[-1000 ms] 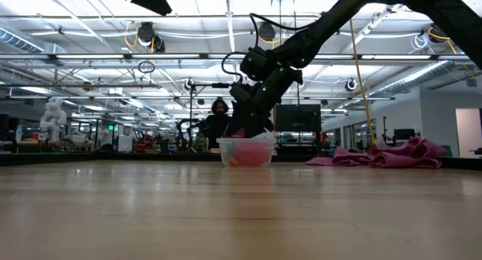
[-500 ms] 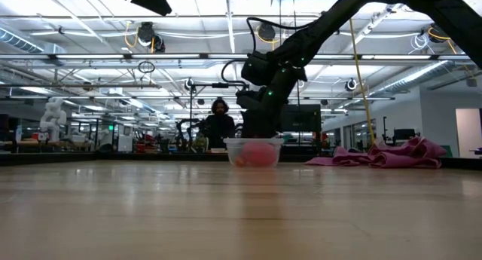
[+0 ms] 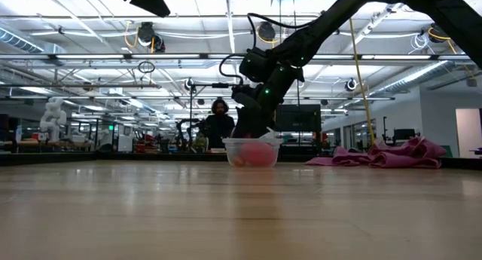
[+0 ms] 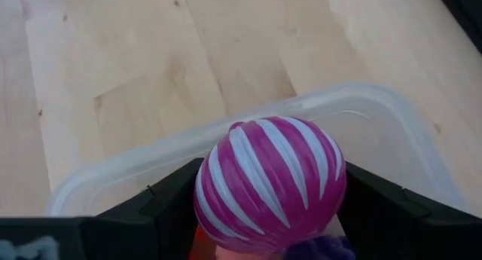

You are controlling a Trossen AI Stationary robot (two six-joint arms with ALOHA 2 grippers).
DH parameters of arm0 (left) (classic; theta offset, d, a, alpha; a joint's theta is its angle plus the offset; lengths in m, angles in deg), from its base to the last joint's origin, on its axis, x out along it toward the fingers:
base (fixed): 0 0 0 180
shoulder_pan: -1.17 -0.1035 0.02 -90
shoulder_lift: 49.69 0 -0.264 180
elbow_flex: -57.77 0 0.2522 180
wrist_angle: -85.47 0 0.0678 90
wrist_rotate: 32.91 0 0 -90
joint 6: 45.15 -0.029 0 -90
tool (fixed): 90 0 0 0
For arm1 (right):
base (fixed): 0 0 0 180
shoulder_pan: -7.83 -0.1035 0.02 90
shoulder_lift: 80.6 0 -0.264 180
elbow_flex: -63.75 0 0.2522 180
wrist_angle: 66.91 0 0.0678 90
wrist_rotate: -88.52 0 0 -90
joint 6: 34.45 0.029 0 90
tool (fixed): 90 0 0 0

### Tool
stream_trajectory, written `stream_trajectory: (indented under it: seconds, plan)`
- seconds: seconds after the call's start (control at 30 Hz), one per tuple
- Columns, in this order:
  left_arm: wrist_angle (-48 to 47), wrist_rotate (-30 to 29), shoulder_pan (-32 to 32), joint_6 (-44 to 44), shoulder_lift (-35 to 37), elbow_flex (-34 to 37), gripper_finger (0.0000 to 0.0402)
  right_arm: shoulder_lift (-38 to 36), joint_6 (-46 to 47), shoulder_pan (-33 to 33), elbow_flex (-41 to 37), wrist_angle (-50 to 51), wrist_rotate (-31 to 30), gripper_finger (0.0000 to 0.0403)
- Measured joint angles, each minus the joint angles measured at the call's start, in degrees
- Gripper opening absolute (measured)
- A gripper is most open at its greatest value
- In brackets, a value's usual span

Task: Pick and placing Produce into tupperware
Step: Put the purple onion into the transparent bin

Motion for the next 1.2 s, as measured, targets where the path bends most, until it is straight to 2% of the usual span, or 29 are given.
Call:
stream_trajectory:
  seconds: [0.33,0.7,0.9,1.2]
  plan:
    - [0.02,-0.47,0.00,-0.02,0.00,0.00,0.0225,-0.16,-1.63,-1.46,0.00,0.85,0.04,0.0258]
    - [-0.02,-0.49,0.01,0.01,0.00,0.01,0.0225,-2.57,2.90,-0.54,0.39,4.74,0.33,0.0258]
    - [-0.02,-0.49,0.02,0.04,0.00,0.02,0.0225,-3.06,2.97,-0.10,0.42,6.20,4.53,0.0258]
    - [-0.03,-0.49,0.02,0.03,0.00,0.02,0.0225,-3.06,2.81,0.38,0.42,6.90,6.48,0.0260]
